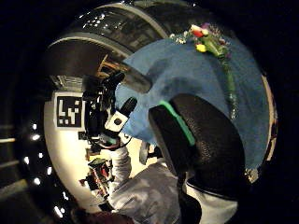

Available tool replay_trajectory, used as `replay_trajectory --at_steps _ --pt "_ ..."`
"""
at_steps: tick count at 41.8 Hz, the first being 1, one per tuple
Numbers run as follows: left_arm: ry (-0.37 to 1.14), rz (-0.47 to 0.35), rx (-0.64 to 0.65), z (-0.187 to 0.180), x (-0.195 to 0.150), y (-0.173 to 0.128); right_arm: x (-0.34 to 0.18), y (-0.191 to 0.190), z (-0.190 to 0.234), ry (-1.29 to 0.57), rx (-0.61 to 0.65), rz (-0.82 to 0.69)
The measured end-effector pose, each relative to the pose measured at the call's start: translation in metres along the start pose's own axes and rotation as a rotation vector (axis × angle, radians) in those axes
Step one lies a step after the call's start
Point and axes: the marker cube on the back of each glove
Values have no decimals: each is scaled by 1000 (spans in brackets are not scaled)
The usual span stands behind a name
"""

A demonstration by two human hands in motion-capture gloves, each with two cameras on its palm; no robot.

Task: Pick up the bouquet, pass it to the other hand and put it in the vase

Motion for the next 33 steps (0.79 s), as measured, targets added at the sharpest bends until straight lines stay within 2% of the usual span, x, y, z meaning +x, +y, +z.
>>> replay_trajectory --at_steps 10,17,26,33 --pt "-4 9 -5 -6 -1 9 4 -4 0 19 19 13" --pt "1 22 8 -7 -6 2 -3 -15 -7 3 52 12" --pt "21 53 28 -21 -7 2 -29 -31 -3 44 12 67" --pt "37 82 37 -21 -15 -13 -43 -56 11 41 -37 143"
